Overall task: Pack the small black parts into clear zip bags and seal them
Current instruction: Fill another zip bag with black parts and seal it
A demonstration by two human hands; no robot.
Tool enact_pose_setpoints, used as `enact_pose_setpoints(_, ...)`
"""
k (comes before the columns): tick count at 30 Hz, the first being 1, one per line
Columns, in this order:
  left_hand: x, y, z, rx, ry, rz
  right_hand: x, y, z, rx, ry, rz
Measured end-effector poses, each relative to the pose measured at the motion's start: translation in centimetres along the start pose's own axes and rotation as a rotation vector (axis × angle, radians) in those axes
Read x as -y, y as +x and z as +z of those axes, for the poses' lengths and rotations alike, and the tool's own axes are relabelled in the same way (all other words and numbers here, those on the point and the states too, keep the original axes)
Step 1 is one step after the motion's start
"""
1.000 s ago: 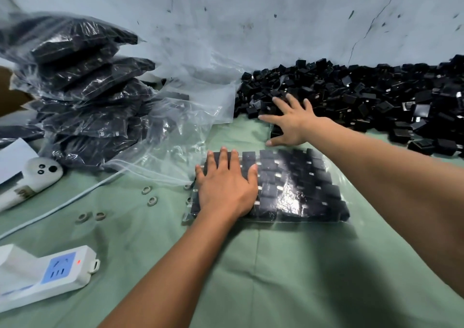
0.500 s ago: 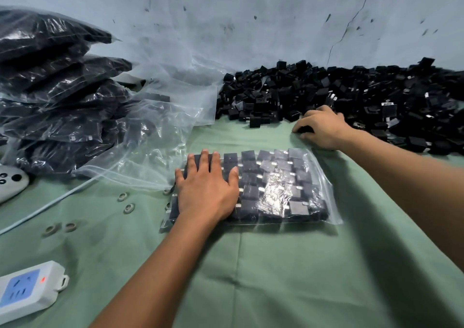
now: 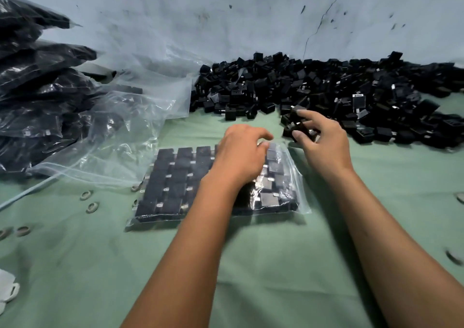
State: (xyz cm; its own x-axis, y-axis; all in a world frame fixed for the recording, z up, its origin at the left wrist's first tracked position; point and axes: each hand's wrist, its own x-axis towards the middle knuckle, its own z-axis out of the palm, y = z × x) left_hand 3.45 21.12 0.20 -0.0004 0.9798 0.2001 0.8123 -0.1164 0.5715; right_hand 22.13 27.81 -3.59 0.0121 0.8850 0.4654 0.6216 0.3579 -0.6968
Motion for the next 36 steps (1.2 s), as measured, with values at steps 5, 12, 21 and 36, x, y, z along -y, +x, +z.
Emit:
enact_pose_setpoints(5, -1.3, 1.3, 1.8, 0.068, 0.002, 0.193, -0.1, 0.2, -0.6, 0.05, 0.416, 0.091)
enact_pose_setpoints(12, -0.5, 1.5, 2.3, 0.094, 0.015, 0.196, -0.6, 0.1, -0.4, 0.35, 0.747, 0.308)
enact_pose_setpoints(21, -0.5, 1.4, 2.4, 0.081, 0.017, 0.199, -1.0, 0.5, -1.4, 0.382, 0.48, 0.323)
enact_pose_setpoints(36, 0.0, 1.4, 0.9, 0.09, -0.09, 0.176, -2.4, 1.4, -5.0, 0.749, 0.055, 0.105)
